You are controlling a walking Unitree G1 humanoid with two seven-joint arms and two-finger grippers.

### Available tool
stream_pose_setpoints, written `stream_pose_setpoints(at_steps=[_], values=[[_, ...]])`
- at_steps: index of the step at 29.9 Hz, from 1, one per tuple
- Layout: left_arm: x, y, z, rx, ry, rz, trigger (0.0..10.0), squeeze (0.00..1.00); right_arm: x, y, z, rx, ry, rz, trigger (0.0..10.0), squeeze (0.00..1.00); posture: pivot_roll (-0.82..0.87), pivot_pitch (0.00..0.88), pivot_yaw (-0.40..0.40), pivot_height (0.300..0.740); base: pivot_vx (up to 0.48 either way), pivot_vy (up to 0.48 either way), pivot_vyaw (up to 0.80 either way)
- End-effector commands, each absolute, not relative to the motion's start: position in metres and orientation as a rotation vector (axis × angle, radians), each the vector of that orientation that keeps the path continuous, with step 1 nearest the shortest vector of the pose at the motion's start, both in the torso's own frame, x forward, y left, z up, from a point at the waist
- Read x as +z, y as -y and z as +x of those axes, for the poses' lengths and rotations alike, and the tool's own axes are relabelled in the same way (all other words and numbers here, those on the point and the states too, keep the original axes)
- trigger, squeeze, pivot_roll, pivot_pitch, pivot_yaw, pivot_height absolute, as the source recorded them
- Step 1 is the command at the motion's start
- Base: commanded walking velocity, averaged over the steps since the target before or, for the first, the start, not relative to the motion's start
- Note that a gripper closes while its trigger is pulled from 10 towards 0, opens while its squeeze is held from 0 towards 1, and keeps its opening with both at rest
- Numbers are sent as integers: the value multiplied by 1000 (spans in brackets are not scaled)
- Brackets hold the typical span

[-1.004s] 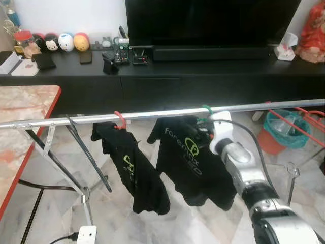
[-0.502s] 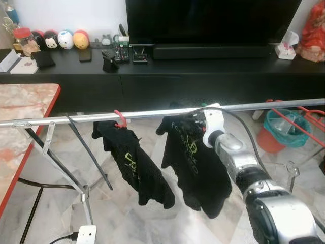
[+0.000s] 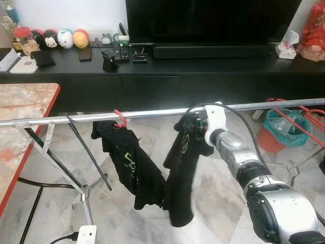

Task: Hang hanger

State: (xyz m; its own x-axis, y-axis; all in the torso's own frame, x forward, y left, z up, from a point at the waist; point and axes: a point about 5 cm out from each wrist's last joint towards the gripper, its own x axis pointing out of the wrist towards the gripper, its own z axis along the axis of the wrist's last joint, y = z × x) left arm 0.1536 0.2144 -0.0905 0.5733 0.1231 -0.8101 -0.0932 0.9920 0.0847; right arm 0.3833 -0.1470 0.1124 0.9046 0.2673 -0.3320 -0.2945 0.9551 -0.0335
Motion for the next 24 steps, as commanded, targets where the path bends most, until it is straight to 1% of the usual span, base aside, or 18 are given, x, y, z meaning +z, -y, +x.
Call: stream_pose_setpoints(at_steps=[1,12,24], values=[[-92,-214,150,135,-968,16,10000,0,114,150,385,271,-345,-80,0,0,-3,54,-15,740,0,0,0],[-92,-214,151,117,-970,11,10000,0,111,144,384,274,-355,-68,0,0,-2,50,-12,740,0,0,0],[-93,-212,150,101,-982,4,10000,0,118,139,386,289,-314,-41,0,0,-3,49,-12,740,0,0,0]])
